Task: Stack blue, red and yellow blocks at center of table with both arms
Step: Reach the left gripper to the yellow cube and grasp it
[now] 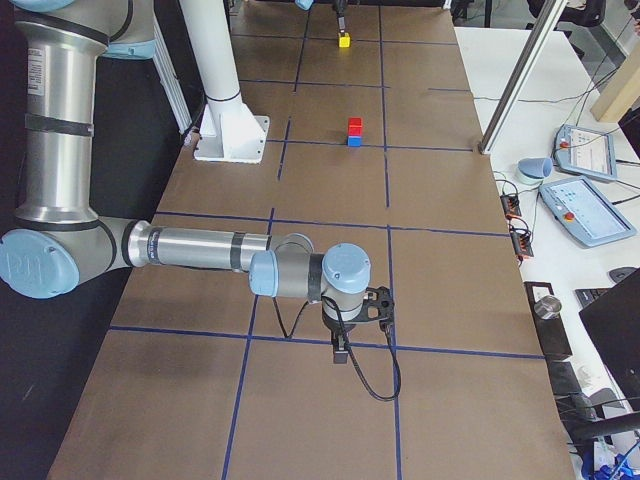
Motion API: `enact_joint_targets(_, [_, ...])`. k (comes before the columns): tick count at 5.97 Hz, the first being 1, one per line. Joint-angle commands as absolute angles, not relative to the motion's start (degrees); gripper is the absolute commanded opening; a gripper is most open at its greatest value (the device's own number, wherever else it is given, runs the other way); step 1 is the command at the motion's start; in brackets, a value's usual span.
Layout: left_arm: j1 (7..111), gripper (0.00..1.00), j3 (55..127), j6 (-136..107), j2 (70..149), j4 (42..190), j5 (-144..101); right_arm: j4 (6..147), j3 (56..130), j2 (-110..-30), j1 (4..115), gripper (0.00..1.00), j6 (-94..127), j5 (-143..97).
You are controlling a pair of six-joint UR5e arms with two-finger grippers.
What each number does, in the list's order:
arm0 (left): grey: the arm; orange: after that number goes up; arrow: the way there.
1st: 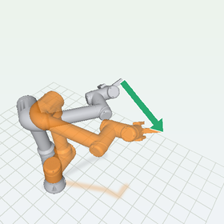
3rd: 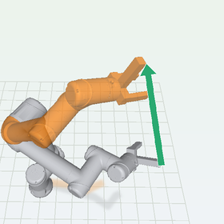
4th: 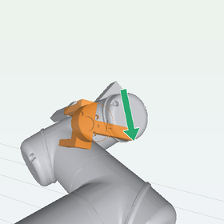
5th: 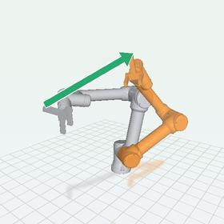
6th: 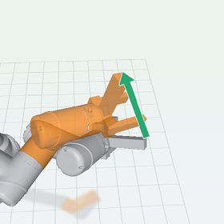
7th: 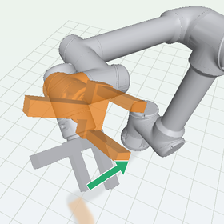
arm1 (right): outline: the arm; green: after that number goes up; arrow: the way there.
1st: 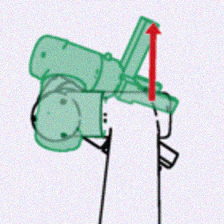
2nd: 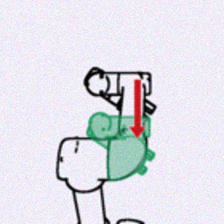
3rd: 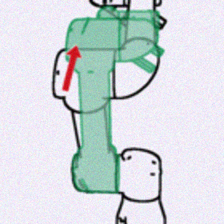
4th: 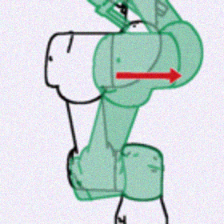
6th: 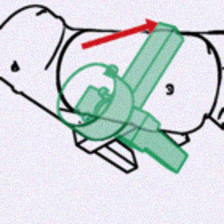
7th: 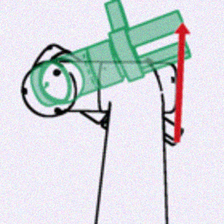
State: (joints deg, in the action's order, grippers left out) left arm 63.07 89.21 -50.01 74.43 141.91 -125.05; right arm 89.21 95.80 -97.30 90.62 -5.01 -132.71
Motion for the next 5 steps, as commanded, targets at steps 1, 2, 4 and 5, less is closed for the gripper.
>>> enact_joint_targets(1, [62.76,1.0,87.45,-50.01,74.88,142.47,-124.72,89.21,95.8,-97.29,90.62,1.0,-5.1,-132.71])
enact_joint_targets(2, [62.75,1.0,86.67,-50.01,75.32,142.47,-124.63,89.21,95.71,-97.29,90.62,1.0,-5.1,-132.71])
enact_joint_targets(4, [62.67,0.98,83.86,-49.92,78.21,142.38,-124.54,89.21,95.8,-97.38,90.62,1.0,-5.18,-132.71])
enact_joint_targets(5, [62.67,0.71,83.85,-50.1,78.31,142.3,-124.54,89.21,95.8,-97.38,90.62,1.0,-5.19,-132.71])
